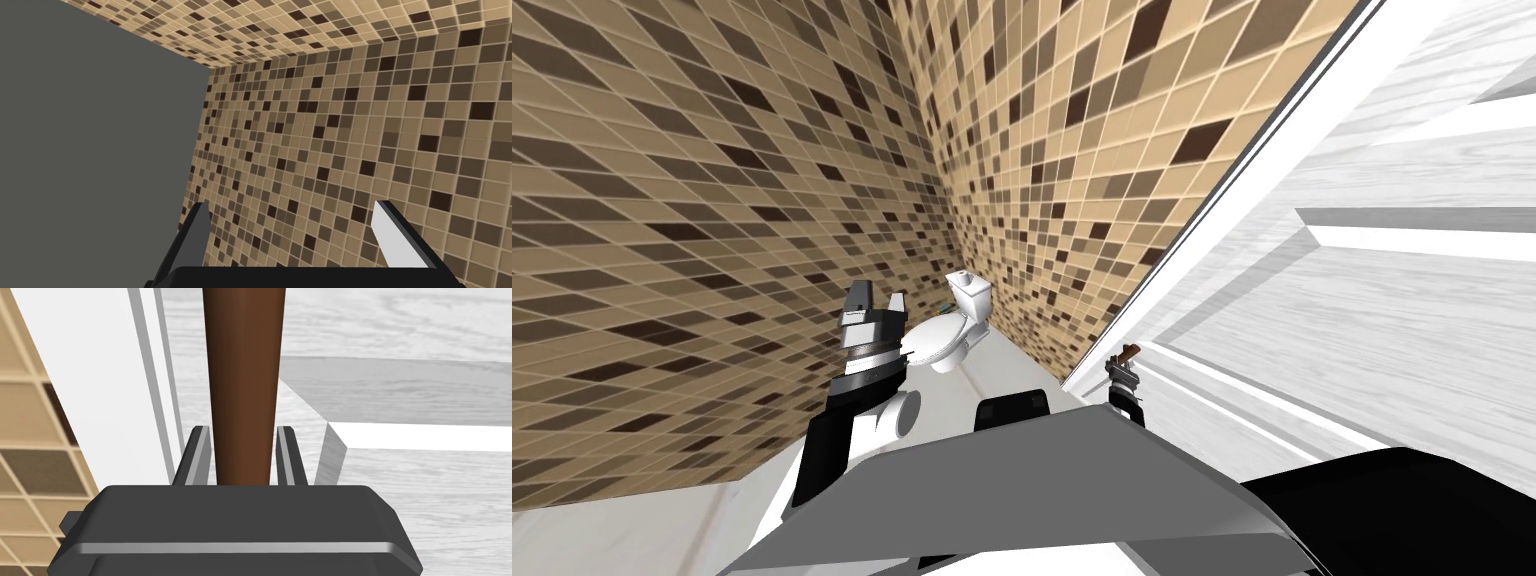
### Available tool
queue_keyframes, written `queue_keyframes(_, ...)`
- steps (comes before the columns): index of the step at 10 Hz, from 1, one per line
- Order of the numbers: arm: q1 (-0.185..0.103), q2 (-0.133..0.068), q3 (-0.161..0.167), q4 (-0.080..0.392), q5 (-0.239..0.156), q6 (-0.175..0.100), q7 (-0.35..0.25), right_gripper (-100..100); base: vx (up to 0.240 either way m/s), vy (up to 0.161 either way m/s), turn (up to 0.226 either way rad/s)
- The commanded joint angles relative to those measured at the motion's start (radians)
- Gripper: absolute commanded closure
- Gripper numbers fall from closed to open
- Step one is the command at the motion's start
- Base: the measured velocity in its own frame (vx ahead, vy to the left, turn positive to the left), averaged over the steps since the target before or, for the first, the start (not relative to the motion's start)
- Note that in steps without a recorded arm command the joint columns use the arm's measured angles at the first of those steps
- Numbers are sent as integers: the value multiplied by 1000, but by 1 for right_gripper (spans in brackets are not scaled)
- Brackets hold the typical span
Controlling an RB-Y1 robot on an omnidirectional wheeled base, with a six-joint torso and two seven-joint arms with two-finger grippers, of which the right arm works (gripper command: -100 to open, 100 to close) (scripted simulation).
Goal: Pull the door open
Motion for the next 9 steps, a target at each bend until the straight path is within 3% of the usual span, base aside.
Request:
queue_keyframes(1,8,2,14,-14,7,7,-3,100,-149,111,13)
queue_keyframes(6,23,-19,70,-48,40,11,-34,100,-181,61,46)
queue_keyframes(9,30,-30,99,-66,57,13,-50,100,-260,3,79)
